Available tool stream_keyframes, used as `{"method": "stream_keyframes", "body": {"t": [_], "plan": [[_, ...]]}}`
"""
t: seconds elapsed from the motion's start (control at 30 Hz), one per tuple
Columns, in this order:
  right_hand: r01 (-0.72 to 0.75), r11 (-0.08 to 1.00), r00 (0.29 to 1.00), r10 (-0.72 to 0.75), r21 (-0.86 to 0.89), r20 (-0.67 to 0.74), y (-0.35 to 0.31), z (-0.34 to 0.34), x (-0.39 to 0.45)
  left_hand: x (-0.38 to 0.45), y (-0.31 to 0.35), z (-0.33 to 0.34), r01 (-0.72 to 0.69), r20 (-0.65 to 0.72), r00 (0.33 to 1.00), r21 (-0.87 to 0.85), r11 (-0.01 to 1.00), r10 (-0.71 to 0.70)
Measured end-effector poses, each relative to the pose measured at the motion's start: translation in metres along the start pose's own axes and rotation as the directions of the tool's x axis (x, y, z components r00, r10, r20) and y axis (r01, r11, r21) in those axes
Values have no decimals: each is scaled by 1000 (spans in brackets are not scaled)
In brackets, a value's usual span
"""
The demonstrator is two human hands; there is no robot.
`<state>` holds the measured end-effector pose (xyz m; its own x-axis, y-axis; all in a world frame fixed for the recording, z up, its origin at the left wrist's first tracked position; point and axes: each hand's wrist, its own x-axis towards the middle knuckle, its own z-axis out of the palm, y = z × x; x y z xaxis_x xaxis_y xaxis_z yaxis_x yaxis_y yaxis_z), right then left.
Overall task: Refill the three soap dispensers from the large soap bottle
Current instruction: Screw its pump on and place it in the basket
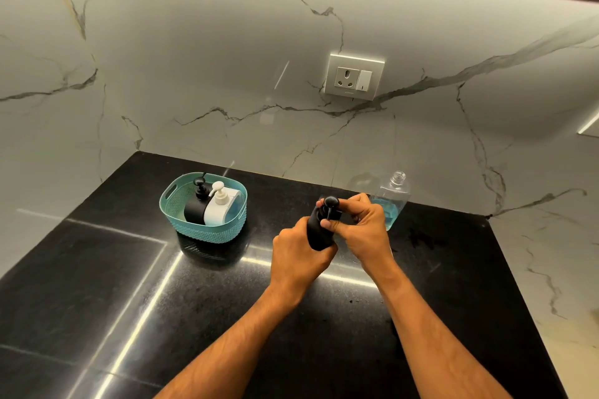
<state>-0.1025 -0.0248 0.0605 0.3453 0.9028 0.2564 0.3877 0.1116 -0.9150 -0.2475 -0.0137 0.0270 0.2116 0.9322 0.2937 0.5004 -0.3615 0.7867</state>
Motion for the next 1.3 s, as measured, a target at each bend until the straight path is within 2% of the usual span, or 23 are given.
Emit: {"method": "stream_keyframes", "body": {"t": [0.3, 0.6, 0.8, 0.93, 1.07, 1.3], "plan": [[-100, 994, 940, 106, 34, -326, 0, 32, -13, -2, 5, 3, 35, -40, 999, 49, 998, -33], [-76, 997, 928, 82, 31, -363, -4, 41, -18, -3, 6, -1, 61, -51, 997, 56, 997, -58], [9, 997, 974, -26, -75, -225, -7, 41, -12, -2, 0, -9, 83, -87, 993, 42, 996, -79], [103, 987, 995, -104, -122, 2, -15, 43, -10, -2, -10, -22, 70, -143, 988, 31, 997, -65], [127, 981, 977, -98, -146, 192, -30, 61, 0, 5, -21, -46, 71, -221, 973, 29, 997, -63], [226, 971, 922, -185, -83, 341, -63, 106, 28, 26, -39, -100, 69, -305, 951, 45, 997, -52]]}}
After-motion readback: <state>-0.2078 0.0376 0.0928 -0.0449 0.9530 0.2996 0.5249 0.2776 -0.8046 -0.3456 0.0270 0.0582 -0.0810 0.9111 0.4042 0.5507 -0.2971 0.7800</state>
